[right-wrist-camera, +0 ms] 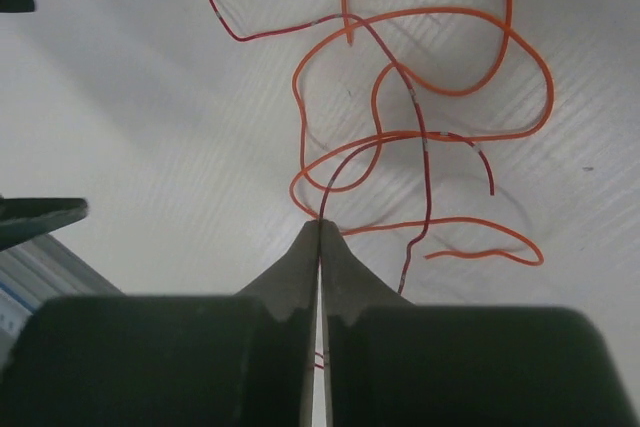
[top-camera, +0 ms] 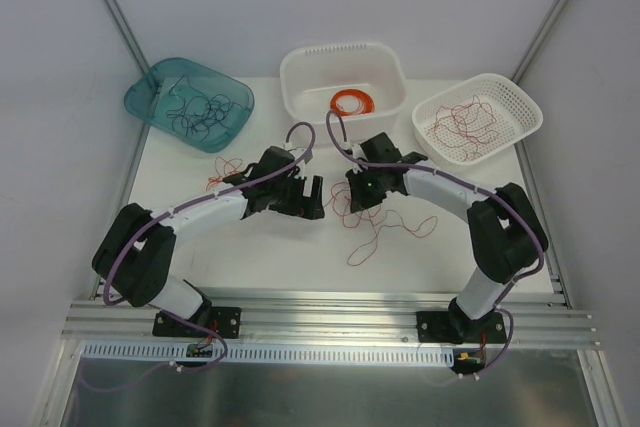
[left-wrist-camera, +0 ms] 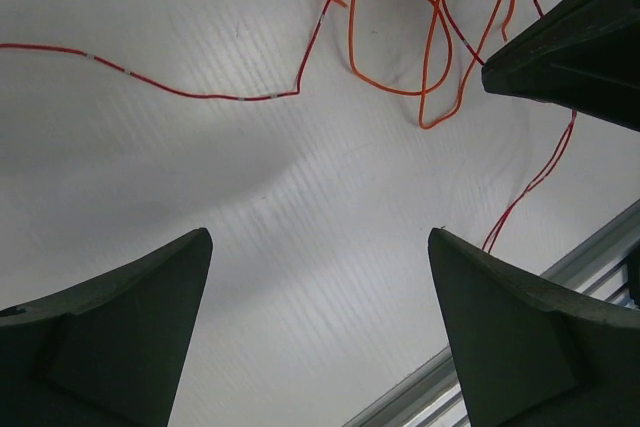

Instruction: Untangle the cables

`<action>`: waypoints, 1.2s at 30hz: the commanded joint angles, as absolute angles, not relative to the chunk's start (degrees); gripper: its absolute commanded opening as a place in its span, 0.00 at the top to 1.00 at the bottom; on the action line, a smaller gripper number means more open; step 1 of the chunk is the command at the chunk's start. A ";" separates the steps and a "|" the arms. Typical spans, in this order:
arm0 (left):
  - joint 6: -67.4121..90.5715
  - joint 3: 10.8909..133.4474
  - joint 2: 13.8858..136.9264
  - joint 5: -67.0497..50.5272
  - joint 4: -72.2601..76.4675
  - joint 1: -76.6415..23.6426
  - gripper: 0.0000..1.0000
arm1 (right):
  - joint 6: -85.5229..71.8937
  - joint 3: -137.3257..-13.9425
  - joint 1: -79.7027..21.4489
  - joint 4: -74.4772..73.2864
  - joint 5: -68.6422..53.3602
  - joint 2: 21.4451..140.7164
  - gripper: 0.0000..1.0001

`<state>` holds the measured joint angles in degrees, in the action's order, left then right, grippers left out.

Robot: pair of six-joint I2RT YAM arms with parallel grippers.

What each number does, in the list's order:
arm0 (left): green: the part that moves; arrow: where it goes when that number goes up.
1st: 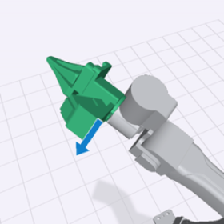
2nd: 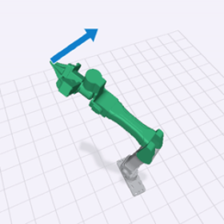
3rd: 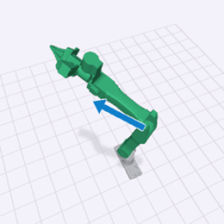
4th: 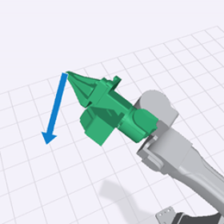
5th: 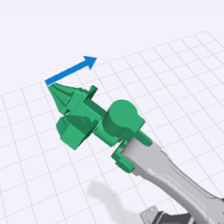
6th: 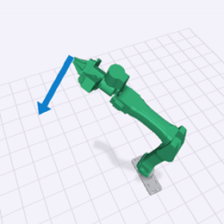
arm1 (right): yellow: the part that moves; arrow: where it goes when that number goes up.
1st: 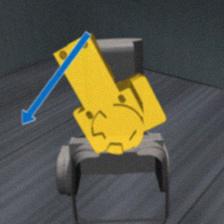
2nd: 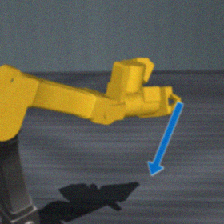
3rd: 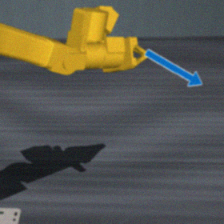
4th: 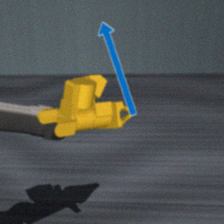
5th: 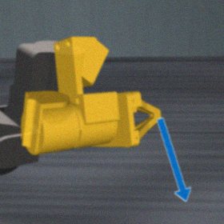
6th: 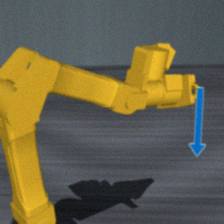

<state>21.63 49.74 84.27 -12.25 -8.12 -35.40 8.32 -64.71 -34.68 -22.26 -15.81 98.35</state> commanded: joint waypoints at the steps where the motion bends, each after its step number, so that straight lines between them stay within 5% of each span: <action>1: 18.46 52.21 85.86 -11.60 -2.20 -36.74 0.10 | 6.78 -64.16 -32.96 -20.04 -20.73 90.80 0.99; 13: 16.17 56.33 94.39 -15.29 9.75 -40.87 0.14 | -1.57 -63.11 -24.35 -16.00 -35.40 80.34 0.99; 36: 23.11 44.39 87.46 -25.31 29.09 -40.61 0.11 | -2.81 -60.82 -23.91 -16.17 -34.45 77.34 0.99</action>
